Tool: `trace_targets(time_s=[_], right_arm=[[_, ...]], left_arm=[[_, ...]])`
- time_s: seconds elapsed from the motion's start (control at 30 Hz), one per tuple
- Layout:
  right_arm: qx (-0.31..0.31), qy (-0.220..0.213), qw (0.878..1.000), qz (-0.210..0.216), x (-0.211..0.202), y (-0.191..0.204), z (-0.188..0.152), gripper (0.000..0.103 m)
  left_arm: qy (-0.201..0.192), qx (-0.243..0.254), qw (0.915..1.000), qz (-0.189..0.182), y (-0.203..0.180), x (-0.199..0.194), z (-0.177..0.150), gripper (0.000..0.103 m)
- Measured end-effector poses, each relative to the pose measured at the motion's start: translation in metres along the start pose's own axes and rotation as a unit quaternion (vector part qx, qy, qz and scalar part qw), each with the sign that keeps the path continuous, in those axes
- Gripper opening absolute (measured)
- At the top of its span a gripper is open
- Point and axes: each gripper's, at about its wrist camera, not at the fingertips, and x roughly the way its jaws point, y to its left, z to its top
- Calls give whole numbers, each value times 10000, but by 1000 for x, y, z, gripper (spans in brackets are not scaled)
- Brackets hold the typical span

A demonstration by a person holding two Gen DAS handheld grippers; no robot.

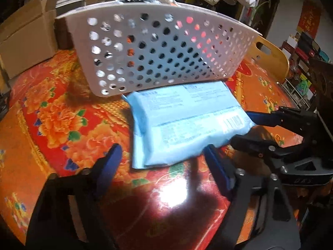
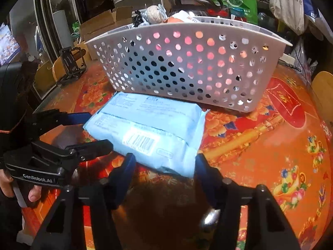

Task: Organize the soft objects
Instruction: 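Move the right tool back to the light-blue wipes pack, then grasp the light-blue wipes pack with the right tool and lift it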

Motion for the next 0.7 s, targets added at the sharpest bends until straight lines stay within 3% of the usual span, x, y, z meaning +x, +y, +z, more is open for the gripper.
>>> trace_targets(time_s=[0.17, 0.47, 0.7], right_arm=[[-158, 59, 9998, -48, 4, 8, -2, 45], [-72, -2, 9999, -78, 1, 6, -1, 27], [-117, -105, 9997, -165, -4, 12, -4, 17]], left_arm=[[17, 162, 9999, -23, -7, 4, 1, 63], [-124, 61, 9998, -136, -5, -3, 0, 34], [-217, 159, 9996, -91, -12, -11, -6, 30]])
